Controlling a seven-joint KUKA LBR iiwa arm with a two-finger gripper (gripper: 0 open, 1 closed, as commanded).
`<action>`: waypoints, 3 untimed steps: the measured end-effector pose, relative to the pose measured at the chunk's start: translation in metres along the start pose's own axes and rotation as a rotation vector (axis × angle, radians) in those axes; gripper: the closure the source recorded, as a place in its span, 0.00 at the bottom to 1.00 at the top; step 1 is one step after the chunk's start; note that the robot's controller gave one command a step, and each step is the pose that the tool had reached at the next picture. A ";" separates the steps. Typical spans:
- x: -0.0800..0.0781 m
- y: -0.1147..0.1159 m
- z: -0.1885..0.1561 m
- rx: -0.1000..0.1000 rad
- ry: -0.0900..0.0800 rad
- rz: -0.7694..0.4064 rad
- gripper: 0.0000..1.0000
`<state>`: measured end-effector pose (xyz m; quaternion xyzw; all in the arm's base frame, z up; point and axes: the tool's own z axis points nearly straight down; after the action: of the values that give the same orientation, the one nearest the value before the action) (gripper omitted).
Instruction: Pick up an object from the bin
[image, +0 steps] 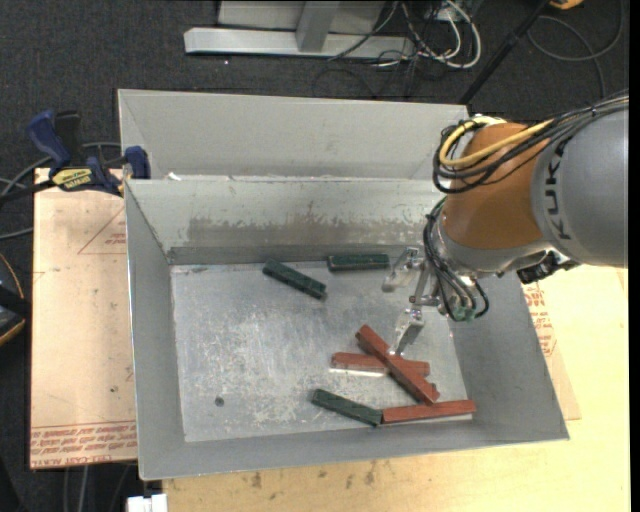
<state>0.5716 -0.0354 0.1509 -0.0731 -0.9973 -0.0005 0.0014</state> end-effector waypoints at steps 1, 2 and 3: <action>0.011 -0.012 0.022 0.000 -0.004 -0.107 0.00; 0.025 -0.018 0.058 -0.001 -0.004 0.141 0.00; 0.019 -0.018 0.070 -0.003 -0.020 0.060 1.00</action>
Offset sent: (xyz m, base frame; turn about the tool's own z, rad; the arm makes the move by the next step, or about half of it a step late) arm -0.0381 -0.0161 -0.0809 0.2954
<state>0.5500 -0.0500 0.0808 -0.1031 -0.9946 -0.0014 -0.0085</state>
